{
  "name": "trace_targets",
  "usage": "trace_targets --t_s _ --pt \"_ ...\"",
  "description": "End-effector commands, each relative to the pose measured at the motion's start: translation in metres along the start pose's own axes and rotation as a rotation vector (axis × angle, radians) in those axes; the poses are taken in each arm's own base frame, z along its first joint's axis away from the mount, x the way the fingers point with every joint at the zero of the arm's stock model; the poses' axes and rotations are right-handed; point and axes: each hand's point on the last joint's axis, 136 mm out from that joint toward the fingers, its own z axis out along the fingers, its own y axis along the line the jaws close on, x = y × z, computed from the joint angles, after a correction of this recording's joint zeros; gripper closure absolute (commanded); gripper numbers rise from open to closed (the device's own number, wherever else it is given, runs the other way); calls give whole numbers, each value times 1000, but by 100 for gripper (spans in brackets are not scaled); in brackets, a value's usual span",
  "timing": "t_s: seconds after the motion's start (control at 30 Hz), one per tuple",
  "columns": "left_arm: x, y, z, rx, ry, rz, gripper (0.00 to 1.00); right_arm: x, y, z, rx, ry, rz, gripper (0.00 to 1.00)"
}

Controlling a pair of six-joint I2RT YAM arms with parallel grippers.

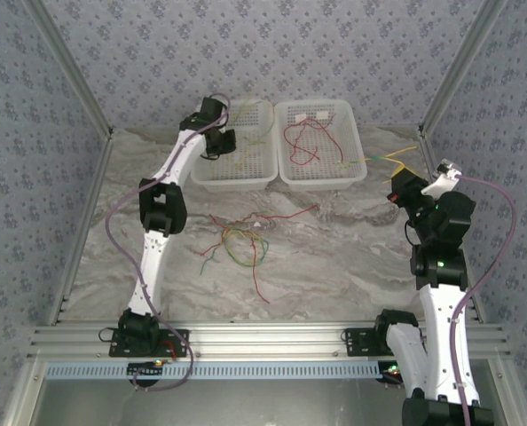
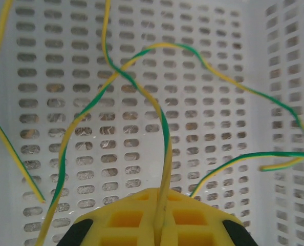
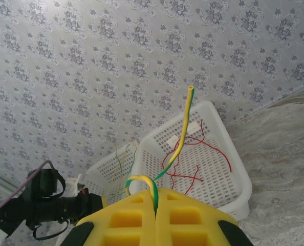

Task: Untangle the cables

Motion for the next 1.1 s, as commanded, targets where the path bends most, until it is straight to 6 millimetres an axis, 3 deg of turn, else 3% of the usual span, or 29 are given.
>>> trace_targets --t_s 0.0,0.23,0.4,0.47,0.63,0.8,0.97,1.07 --pt "2 12 2 -4 30 -56 100 -2 1 -1 1 -15 -23 100" --pt "-6 16 11 31 7 -79 100 -2 3 0 0 -14 -32 100" --pt "-20 8 -8 30 -44 -61 100 -3 7 2 -11 -2 -38 100" --pt "-27 2 -23 17 -75 -45 100 -3 13 4 -29 11 -47 100" --pt "-35 -17 -65 -10 -138 5 69 3 31 12 -89 58 -81 100" --pt "-34 -24 -115 -29 -247 10 53 14 52 24 -146 107 -123 100" --pt "-18 -11 -170 -51 -361 -12 50 29 87 49 -227 181 -173 100" --pt "0 -12 -210 -12 -445 -14 49 42 108 76 -256 219 -205 100"
